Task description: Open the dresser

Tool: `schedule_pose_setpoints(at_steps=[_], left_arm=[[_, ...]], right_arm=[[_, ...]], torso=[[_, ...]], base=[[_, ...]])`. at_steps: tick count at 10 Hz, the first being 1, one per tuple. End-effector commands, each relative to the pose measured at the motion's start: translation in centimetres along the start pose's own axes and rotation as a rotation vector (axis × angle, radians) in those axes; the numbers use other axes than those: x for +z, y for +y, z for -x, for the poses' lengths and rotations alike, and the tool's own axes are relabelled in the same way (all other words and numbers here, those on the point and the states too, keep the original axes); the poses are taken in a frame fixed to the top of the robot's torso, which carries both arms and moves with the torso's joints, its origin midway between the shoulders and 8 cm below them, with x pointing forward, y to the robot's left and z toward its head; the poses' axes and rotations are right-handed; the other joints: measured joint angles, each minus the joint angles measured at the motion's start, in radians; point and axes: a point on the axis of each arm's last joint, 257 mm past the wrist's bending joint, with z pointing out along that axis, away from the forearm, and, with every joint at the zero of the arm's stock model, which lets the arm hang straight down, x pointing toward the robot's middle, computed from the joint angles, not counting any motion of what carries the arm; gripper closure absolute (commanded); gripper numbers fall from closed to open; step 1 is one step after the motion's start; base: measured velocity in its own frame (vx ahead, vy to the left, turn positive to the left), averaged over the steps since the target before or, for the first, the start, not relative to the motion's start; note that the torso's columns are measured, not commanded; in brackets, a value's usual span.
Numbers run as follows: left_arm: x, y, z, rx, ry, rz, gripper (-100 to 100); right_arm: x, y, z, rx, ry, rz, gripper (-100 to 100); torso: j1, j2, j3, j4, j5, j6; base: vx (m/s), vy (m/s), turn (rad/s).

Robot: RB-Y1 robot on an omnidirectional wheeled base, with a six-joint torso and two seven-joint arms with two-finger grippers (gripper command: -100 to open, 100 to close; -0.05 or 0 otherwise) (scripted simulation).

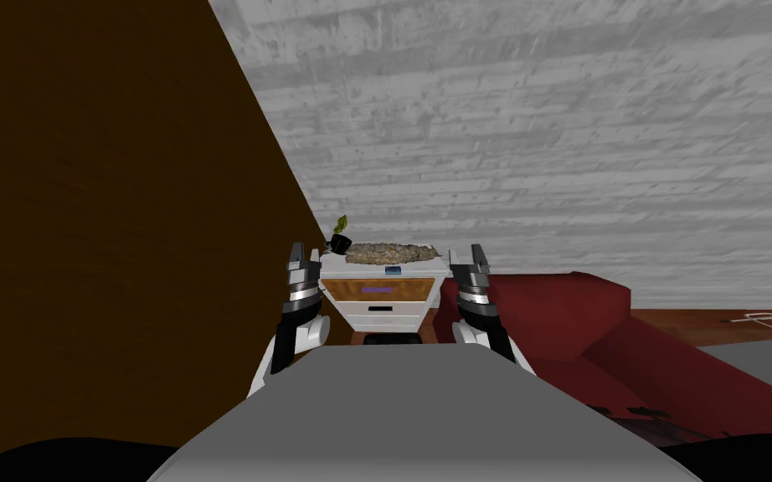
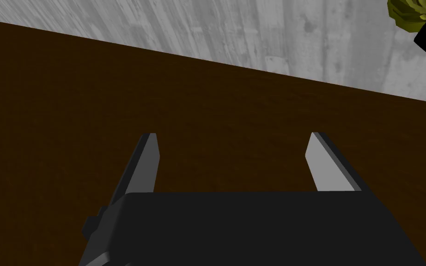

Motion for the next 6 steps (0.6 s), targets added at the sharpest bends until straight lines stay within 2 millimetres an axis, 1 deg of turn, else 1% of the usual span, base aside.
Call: schedule_pose_setpoints(at_steps=[1,3,6], left_arm=[[0.0,0.0,0.0,0.0,0.0,0.0,0],[0.0,-0.01,0.0,0.0,0.0,0.0,0],[0.0,-0.01,0.0,0.0,0.0,0.0,0]], right_arm=[[0.0,0.0,0.0,0.0,0.0,0.0,0],[0.0,0.01,0.0,0.0,0.0,0.0,0],[0.0,0.01,0.0,0.0,0.0,0.0,0]], torso=[[0.0,0.04,-0.082,0.041,0.0,0.0],[0.0,0.175,-0.351,0.176,0.0,0.0],[0.0,0.396,-0.792,0.396,0.0,0.0]], base=[[0.0,0.0,0.0],[0.0,0.0,0.0],[0.0,0.0,0.0]])
